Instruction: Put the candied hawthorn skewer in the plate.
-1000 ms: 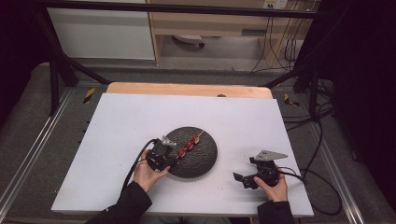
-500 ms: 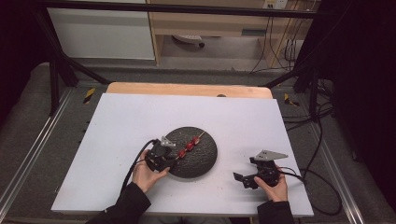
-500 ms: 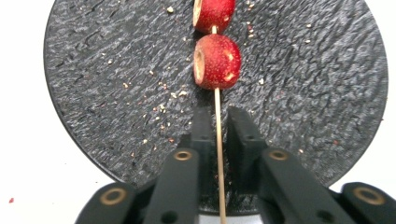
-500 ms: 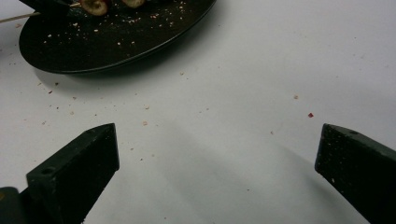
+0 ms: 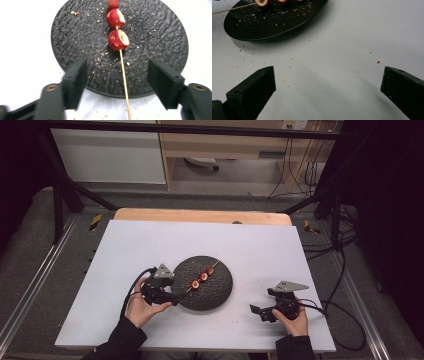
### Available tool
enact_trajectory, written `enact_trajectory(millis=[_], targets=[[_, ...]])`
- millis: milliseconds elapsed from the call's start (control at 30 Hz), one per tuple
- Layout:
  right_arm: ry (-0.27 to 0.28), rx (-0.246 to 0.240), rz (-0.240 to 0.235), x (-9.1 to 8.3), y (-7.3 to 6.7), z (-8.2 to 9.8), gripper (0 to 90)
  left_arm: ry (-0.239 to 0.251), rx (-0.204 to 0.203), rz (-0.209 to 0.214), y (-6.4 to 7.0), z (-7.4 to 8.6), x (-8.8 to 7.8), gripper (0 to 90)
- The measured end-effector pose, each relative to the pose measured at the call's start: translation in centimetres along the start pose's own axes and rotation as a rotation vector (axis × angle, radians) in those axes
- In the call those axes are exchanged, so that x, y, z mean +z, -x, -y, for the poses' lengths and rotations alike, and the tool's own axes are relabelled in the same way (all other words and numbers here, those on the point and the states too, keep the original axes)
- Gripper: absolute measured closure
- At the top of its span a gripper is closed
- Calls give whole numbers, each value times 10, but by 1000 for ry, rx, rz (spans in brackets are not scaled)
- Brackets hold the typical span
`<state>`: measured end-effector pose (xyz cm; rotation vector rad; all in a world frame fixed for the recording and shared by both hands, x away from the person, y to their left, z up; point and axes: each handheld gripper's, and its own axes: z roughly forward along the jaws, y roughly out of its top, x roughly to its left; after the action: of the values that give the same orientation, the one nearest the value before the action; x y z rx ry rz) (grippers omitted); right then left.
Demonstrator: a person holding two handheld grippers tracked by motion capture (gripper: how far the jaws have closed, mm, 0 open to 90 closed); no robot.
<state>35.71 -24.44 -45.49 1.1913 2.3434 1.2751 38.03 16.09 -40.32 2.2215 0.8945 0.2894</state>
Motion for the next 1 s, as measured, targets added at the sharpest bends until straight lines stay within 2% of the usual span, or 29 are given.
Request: enact_trajectory(millis=[200,300,400,533,667,800,1000], targets=[[2,3,-1,0,0,0,6,14,-1,5,-8,10,-13,147],[2,5,0,0,0,0,6,26,-17,5,-13,17,-19,104],[2,5,-1,0,0,0,6,30,-17,-16,-17,26,-24,74],[1,7,-2,0,0,0,6,40,-6,-48,-22,41,-30,59],[-1,6,-3,0,0,0,6,64,-33,-48,-28,57,-35,58],[-2,6,-3,0,0,0,6,78,-54,-65,-34,72,-39,58],[-9,4,-2,1,0,0,6,90,-72,-70,-41,92,-40,61]])
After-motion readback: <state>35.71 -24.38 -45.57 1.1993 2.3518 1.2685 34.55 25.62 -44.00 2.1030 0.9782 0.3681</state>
